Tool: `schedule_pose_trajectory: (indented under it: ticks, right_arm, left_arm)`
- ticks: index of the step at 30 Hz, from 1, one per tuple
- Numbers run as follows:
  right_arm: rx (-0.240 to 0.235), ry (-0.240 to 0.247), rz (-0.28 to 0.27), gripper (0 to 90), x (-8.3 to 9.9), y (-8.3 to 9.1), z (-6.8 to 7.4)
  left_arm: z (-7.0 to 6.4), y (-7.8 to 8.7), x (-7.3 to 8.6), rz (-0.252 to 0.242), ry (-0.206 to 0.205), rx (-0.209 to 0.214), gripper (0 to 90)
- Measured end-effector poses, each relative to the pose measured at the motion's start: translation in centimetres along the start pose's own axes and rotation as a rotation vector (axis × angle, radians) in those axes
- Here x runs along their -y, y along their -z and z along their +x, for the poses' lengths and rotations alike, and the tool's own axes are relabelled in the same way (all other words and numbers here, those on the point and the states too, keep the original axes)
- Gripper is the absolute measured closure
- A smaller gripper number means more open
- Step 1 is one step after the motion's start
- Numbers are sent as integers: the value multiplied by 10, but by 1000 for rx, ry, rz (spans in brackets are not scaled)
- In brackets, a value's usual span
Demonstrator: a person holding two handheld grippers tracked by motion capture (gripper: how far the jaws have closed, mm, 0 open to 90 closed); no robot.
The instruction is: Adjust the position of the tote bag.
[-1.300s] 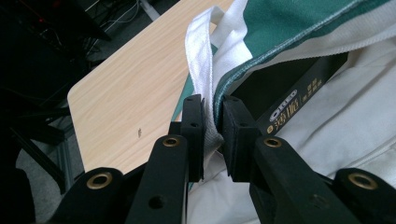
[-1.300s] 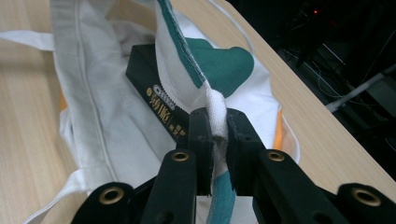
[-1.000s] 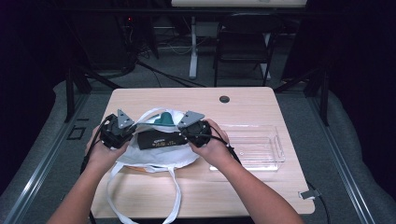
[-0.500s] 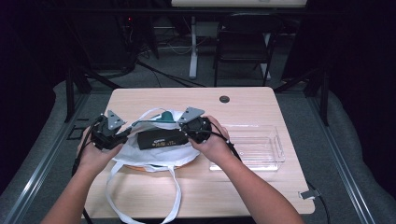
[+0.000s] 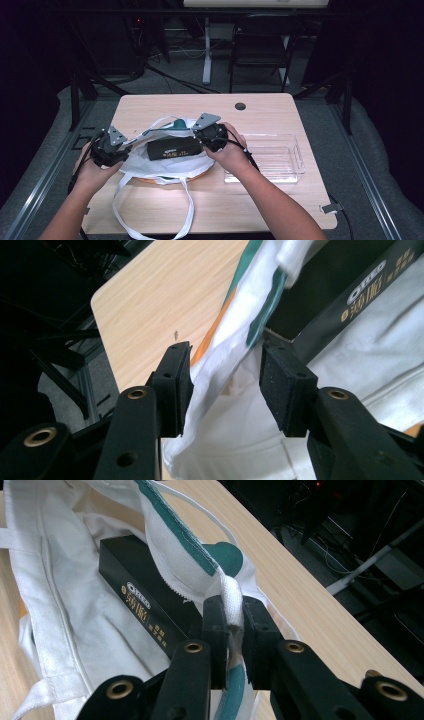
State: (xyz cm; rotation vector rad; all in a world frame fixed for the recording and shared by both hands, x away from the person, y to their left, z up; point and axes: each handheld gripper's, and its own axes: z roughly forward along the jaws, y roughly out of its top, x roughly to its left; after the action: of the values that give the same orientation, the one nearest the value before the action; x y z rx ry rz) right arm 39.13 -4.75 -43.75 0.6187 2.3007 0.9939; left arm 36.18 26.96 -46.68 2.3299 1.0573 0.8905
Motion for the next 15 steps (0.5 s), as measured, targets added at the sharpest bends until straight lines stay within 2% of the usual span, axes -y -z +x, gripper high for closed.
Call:
schedule_pose_trajectory:
  ticks: [5,8,15]
  right_arm:
    - [6,2,6,821,0,0,-1]
    - [7,3,6,820,0,0,-1]
    - [5,-4,4,820,1,0,-3]
  left_arm:
    - [2,-4,6,28,4,8,630]
    - [2,-7,9,28,7,4,717]
    - [4,-7,10,20,21,-17,811]
